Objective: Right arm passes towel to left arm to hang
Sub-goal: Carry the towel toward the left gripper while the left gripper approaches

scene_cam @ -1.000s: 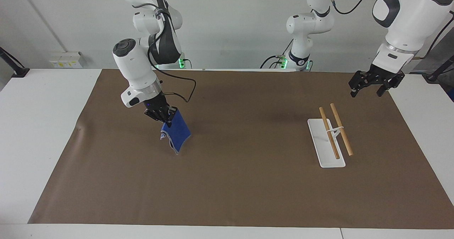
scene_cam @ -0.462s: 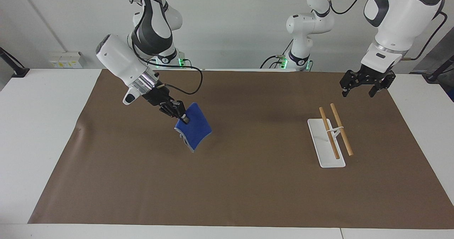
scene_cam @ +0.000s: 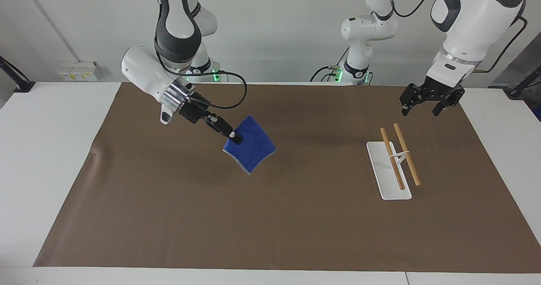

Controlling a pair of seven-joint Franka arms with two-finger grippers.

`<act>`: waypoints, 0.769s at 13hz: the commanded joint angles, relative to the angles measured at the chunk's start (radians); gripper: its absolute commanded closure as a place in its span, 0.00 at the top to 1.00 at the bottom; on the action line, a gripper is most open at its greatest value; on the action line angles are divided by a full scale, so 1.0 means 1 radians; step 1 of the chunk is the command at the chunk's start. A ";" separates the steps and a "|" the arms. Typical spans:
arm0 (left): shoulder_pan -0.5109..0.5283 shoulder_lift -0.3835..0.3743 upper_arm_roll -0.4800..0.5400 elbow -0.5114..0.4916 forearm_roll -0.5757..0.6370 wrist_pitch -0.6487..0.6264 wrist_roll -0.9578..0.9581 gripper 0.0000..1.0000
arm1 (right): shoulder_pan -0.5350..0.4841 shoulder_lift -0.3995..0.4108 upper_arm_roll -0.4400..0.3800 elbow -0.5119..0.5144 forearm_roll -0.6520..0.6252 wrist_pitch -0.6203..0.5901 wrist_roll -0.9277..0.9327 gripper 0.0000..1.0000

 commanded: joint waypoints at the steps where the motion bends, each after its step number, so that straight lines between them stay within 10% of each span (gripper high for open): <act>1: -0.006 -0.040 -0.012 -0.106 -0.114 0.227 -0.289 1.00 | 0.107 0.015 0.007 0.016 0.116 0.149 0.047 0.00; 10: 0.002 -0.053 -0.261 -0.318 -0.120 0.837 -1.138 1.00 | 0.206 0.023 0.009 0.018 0.375 0.213 0.243 0.00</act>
